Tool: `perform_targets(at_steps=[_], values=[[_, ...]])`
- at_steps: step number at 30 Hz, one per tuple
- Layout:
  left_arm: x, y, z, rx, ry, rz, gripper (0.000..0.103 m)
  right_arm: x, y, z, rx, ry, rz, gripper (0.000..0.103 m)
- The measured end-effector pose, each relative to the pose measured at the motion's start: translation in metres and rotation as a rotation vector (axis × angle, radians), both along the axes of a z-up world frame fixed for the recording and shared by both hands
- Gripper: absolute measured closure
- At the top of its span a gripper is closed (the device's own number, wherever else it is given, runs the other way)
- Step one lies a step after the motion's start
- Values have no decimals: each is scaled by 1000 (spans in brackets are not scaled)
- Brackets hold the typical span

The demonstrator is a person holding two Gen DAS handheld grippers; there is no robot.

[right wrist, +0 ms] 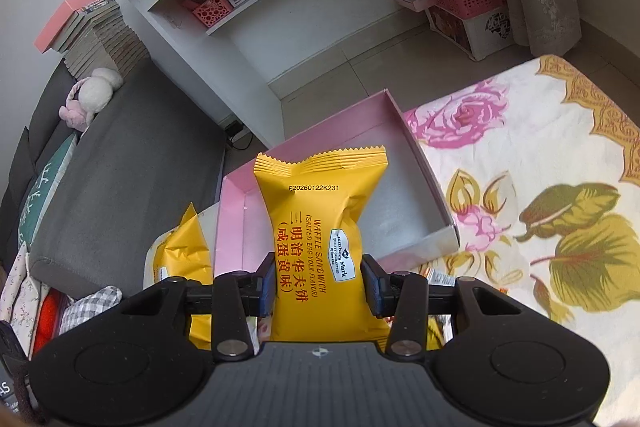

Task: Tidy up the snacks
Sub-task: 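Carry both yellow packs into the pink box and open both grippers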

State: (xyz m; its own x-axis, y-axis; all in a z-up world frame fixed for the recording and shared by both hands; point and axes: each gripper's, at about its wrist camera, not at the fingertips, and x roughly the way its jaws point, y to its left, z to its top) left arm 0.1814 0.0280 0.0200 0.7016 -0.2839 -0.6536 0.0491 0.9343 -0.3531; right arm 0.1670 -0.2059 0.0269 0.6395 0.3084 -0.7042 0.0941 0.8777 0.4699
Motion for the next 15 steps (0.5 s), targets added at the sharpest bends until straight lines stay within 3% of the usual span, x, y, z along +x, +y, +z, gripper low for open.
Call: perform_targets(at_steps=[7, 15], values=[[27, -17, -15, 25, -25, -28, 66, 36, -1, -8, -21, -68, 12, 68], [40, -31, -40, 144, -23, -46, 65, 57, -2, -32, -89, -70, 15, 67]])
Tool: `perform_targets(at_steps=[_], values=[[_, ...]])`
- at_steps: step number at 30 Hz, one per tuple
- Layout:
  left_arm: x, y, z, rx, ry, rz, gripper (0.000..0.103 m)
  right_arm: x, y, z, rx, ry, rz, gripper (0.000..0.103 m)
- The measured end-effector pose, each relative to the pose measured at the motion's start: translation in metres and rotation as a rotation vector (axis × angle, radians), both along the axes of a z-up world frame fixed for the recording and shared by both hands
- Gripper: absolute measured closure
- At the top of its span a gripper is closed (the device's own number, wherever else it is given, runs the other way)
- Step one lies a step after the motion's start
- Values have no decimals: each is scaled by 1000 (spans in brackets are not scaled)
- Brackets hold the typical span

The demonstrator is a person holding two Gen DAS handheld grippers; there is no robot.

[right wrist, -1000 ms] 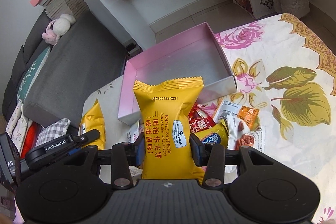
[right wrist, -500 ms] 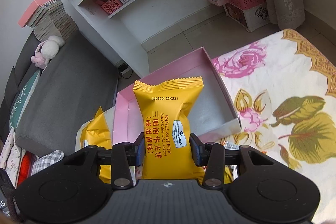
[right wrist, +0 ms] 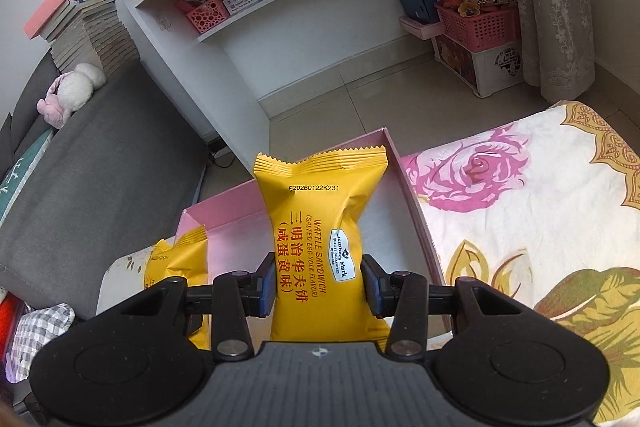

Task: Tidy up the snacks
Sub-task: 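Carry both yellow packs into the pink box and open both grippers, then withdraw both grippers from the box back over the snack pile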

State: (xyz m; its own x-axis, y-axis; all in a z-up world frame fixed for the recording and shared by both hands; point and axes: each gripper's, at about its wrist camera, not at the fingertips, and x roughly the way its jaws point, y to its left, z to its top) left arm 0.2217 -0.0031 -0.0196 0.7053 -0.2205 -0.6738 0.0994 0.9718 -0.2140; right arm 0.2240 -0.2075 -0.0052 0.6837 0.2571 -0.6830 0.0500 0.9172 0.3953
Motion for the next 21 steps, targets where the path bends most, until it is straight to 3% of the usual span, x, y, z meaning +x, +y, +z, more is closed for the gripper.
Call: perform_targets(at_steps=[9, 13, 14, 17, 21], values=[[5, 0, -7, 4, 5, 12, 65, 9, 4, -18, -22, 32, -3, 67], [6, -1, -8, -8, 17, -12, 59, 8, 3, -18, -23, 43, -1, 63], [5, -1, -7, -7, 14, -17, 56, 7, 2, -17, -19, 41, -4, 61], [1, -2, -3, 1, 7, -33, 36, 5, 0, -12, -16, 29, -12, 39], [-8, -4, 7, -3, -3, -63, 23, -2, -3, -2, -35, 19, -11, 30]])
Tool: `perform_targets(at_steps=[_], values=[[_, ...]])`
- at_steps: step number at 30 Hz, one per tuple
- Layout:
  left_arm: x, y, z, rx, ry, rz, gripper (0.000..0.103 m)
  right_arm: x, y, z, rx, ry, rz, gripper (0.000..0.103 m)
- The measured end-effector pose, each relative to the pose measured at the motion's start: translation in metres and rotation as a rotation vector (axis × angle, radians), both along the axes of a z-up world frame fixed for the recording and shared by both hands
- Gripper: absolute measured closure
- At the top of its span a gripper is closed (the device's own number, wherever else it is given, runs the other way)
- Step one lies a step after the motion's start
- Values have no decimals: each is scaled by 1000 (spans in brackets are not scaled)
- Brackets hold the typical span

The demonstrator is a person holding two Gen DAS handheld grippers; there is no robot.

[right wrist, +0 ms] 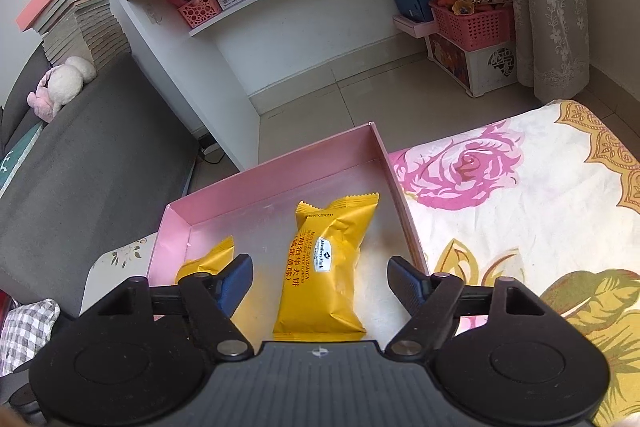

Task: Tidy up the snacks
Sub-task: 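Withdraw both grippers from the box back over the snack pile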

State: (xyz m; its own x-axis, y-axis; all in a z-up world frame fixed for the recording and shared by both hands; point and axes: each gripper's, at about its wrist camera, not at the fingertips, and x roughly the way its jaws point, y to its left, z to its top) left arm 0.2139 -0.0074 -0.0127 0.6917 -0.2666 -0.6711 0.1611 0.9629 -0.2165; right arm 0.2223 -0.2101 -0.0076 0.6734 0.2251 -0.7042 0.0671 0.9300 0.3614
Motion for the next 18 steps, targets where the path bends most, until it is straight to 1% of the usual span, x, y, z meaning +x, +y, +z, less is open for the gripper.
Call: perform_targets(at_steps=[8, 11, 14, 18], values=[[-26, -2, 18, 8, 6, -36, 15, -21, -8, 20, -44, -9, -5, 19], [-36, 0, 23, 15, 12, -36, 13, -31, -11, 28, -61, -10, -3, 18], [-49, 3, 28, 22, 17, -34, 10, -42, -14, 35, -74, -10, -2, 14], [-63, 4, 35, 38, 28, -39, 9, -59, -17, 44, -98, -9, 3, 13]])
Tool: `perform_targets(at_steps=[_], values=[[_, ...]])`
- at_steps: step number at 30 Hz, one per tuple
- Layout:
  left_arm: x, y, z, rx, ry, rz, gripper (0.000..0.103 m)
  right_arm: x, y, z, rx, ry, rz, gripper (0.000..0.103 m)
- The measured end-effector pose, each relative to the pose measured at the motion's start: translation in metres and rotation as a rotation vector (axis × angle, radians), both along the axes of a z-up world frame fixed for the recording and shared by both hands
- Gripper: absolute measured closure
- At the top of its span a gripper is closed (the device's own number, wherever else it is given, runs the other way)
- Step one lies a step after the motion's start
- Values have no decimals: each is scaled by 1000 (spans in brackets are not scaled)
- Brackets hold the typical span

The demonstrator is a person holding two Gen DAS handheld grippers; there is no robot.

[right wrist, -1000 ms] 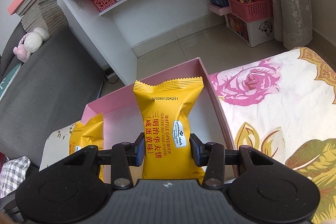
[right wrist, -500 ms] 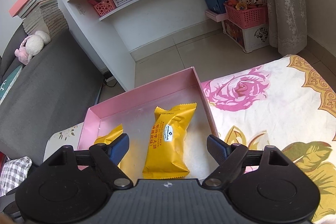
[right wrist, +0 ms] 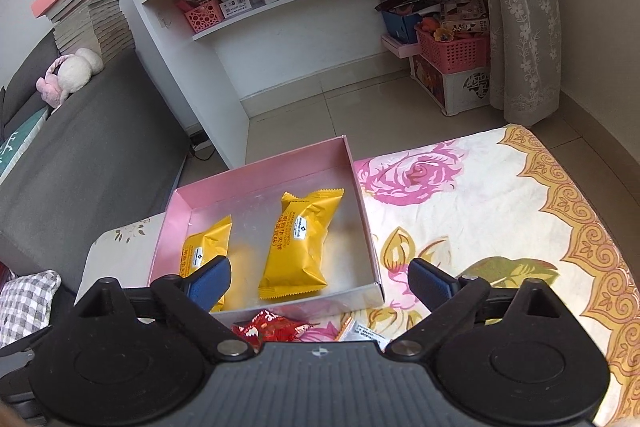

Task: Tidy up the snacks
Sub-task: 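Withdraw both grippers from the box back over the snack pile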

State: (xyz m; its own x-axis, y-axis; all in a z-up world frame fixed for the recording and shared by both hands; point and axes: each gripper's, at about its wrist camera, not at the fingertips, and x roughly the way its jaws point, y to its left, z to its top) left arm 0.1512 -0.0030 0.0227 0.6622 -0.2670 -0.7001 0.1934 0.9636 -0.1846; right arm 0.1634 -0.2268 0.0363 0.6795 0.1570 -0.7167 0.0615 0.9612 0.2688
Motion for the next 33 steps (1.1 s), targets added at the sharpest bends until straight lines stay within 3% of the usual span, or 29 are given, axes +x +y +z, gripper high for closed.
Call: perform_targets(at_steps=[15, 19, 22, 33], values=[[-56, 8, 9, 43, 53, -33, 5, -54, 12, 13, -52, 39, 83, 9], [-72, 14, -1, 18, 54, -51, 4, -67, 14, 8, -35, 26, 106, 8], [-79, 18, -7, 58, 52, -59, 4, -76, 11, 0, -25, 21, 124, 8], [-99, 48, -36, 91, 39, -110, 4, -103, -7, -20, -135, -41, 195, 7]])
